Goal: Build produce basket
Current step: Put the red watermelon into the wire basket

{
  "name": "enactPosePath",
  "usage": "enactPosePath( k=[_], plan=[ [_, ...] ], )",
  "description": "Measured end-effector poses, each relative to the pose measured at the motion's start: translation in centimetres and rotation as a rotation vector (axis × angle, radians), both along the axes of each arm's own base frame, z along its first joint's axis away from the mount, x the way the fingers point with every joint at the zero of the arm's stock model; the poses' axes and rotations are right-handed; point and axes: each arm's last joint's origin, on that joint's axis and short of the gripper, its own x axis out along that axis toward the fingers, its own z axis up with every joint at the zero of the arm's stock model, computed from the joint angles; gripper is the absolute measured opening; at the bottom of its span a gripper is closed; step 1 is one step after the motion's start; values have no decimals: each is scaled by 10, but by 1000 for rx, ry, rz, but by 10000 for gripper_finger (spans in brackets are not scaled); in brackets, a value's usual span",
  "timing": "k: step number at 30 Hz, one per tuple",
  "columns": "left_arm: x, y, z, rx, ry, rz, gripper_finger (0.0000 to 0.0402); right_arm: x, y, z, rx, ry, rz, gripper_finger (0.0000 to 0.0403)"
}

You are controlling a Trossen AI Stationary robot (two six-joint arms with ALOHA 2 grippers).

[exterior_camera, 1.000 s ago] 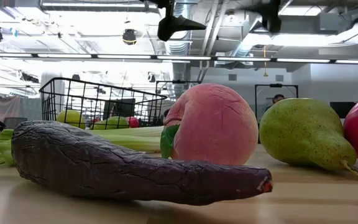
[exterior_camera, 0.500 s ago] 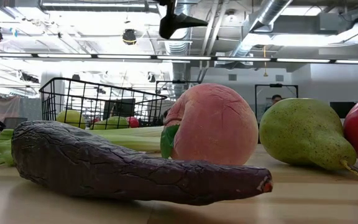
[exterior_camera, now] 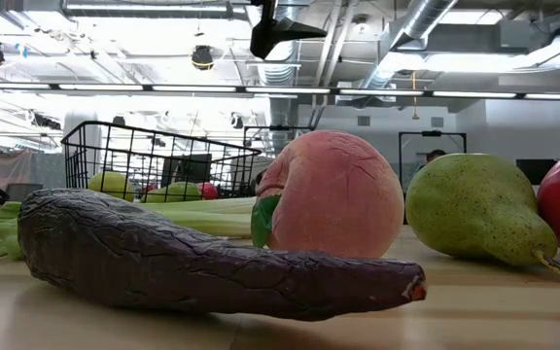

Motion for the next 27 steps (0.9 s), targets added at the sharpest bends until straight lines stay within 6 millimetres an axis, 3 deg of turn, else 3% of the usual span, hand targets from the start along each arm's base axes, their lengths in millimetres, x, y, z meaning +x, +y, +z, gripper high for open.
enactPosePath(
  k=[6, 10, 14, 22, 27],
  plan=[
    [0, 0, 0, -14, 1, 9, 377, -6, -6, 11, -85, -70, 41, 255],
    [0, -1, 1, -43, -9, 5, 377, -33, -14, 29, -110, -9, 28, 255],
    [1, -4, 2, -48, -24, -20, 377, -60, -20, 30, -166, 174, -24, 255],
    [0, -18, -2, -73, 21, -56, 377, -89, -28, -15, -179, 692, -243, 255],
    [-2, -24, -10, -109, 114, -53, 377, -82, -27, -56, -181, 893, -314, 255]
  ],
)
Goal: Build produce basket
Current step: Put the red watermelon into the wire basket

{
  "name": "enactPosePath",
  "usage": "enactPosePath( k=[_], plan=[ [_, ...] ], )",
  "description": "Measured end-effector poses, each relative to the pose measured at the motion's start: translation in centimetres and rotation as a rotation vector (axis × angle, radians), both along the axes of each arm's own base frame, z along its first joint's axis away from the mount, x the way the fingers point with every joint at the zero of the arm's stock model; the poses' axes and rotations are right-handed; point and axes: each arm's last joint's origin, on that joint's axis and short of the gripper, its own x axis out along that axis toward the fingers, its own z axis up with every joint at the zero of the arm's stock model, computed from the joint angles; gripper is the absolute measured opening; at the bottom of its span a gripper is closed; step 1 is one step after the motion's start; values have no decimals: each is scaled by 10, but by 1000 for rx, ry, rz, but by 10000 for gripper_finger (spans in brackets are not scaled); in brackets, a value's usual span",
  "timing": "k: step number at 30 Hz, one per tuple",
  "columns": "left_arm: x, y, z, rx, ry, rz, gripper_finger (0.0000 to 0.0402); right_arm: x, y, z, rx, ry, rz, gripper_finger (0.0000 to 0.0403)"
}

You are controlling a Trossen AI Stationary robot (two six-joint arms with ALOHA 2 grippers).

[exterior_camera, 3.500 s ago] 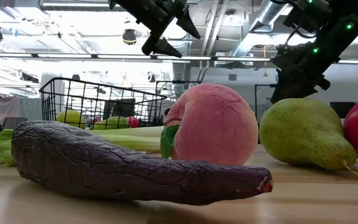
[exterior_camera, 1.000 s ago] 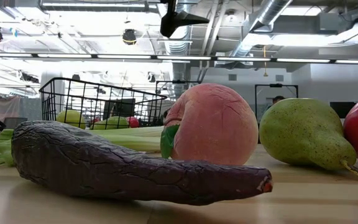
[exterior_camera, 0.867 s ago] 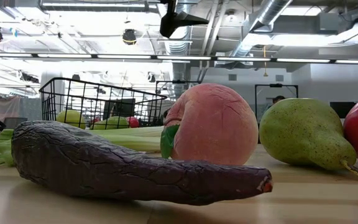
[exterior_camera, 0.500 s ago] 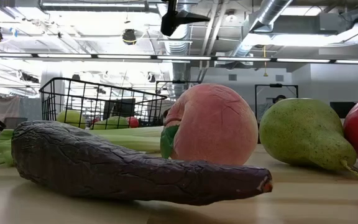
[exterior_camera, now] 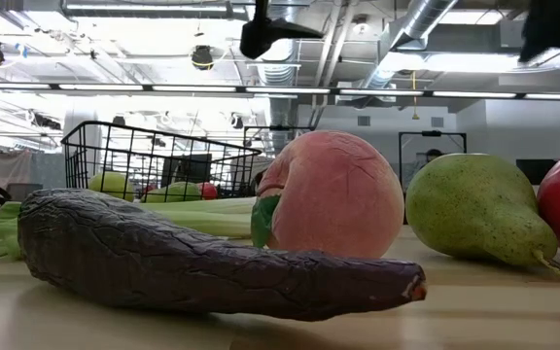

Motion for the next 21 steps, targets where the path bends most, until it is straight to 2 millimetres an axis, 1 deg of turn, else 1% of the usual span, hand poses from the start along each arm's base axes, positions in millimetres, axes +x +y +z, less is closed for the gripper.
enactPosePath(
  k=[3, 6, 9, 13, 19, 21],
  plan=[
    [-1, -2, -2, 1, 26, 18, 377, 6, 2, -29, 15, 100, -27, 255],
    [-1, -2, -2, 7, 24, 29, 377, 16, 5, -57, 20, 189, -54, 255],
    [-1, -2, -2, 7, 24, 30, 377, 26, 6, -83, 25, 268, -118, 255],
    [-1, -2, -2, 9, 23, 32, 377, 38, 5, -111, 28, 342, -211, 255],
    [-1, -2, -2, 22, 21, 25, 377, 56, 2, -146, 19, 419, -250, 255],
    [-1, -2, -2, 25, 21, 24, 377, 61, 0, -155, 14, 459, -267, 255]
  ],
)
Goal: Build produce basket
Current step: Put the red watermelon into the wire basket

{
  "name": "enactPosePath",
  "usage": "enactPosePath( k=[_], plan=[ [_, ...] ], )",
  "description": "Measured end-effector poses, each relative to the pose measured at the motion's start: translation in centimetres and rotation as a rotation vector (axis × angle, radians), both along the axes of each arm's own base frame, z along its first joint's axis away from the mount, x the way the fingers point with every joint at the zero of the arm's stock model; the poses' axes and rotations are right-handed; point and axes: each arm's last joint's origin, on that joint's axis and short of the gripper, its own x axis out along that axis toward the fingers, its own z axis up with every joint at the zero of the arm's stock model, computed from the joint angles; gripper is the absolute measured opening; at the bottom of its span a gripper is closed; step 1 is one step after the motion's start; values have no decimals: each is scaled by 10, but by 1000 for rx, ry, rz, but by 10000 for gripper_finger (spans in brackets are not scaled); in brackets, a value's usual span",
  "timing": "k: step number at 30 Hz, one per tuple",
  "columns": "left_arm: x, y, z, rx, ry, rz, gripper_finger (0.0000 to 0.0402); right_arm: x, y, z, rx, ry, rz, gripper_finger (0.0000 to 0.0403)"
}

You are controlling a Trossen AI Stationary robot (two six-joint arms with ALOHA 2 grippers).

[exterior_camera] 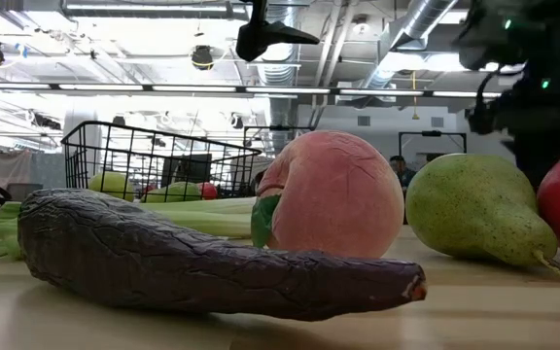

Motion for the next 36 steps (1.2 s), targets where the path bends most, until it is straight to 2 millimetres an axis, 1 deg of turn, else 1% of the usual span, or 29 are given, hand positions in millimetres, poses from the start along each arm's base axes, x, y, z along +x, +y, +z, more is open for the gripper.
enactPosePath(
  k=[4, 7, 10, 14, 16, 19, 22, 25, 27, 30, 33, 36],
  plan=[
    [0, 0, 0, 3, -1, -9, 377, 9, -4, -14, -8, 76, 0, 255],
    [0, -1, 0, 0, -1, -19, 377, 22, -8, -24, -13, 58, 31, 255],
    [0, -1, 0, 1, -1, -21, 377, 38, -15, -32, -27, -12, 61, 255],
    [0, -1, 0, 13, -3, -28, 377, 68, -26, -35, -69, -199, 116, 255],
    [0, -1, 0, 11, -3, -35, 377, 85, -33, -32, -92, -316, 178, 255],
    [0, 0, 0, 10, -2, -34, 377, 110, -43, -16, -105, -470, 213, 255],
    [0, 0, 0, 11, -2, -32, 377, 120, -49, 6, -121, -482, 222, 255],
    [0, 1, 0, 32, -1, -24, 377, 118, -52, 43, -160, -499, 249, 255],
    [0, 1, -1, 50, 9, -6, 377, 107, -53, 66, -180, -469, 233, 255],
    [-1, 3, -3, 91, 35, 15, 377, 84, -51, 94, -191, -437, 187, 255],
    [3, 6, -9, 164, 52, 30, 377, 56, -46, 119, -195, -476, 128, 255],
    [14, 9, -27, 207, 98, 19, 377, 31, -40, 134, -172, -540, 68, 255]
  ],
)
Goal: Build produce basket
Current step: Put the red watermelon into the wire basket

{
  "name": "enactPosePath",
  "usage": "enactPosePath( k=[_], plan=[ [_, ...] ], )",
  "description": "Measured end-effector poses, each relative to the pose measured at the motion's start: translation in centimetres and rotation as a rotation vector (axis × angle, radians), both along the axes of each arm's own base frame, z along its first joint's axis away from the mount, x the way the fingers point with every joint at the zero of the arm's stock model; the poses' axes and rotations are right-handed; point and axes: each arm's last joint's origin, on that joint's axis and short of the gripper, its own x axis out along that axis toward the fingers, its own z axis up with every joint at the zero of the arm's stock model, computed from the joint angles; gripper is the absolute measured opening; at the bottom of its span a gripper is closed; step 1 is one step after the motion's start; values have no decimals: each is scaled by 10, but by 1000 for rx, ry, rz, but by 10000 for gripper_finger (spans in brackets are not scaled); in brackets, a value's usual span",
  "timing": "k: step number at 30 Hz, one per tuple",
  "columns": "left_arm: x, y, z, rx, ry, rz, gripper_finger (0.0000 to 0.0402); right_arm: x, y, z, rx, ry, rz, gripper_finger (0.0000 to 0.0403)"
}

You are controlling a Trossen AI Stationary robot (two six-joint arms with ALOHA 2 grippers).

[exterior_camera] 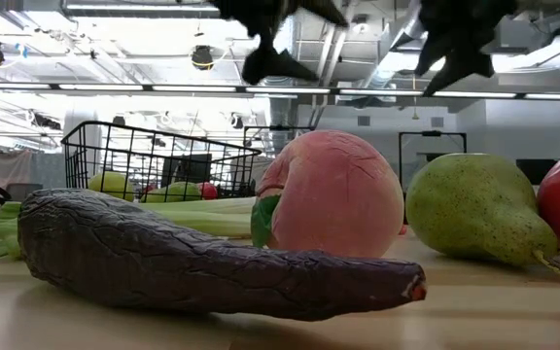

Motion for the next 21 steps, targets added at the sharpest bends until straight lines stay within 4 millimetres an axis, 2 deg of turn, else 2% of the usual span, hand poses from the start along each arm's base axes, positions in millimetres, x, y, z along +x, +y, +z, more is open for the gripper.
enactPosePath(
  k=[5, 9, 14, 21],
  plan=[
    [25, 8, -41, 27, 82, -15, 377, -32, 8, 17, 5, -103, -76, 255],
    [45, 15, -66, 93, 83, -42, 377, -45, 11, 24, -8, -161, -109, 255],
    [57, 27, -98, 153, 127, -50, 377, -50, 15, 26, 4, -180, -95, 255],
    [64, 44, -129, 219, 197, -12, 377, -45, 22, 24, 17, -161, -54, 255]
  ],
)
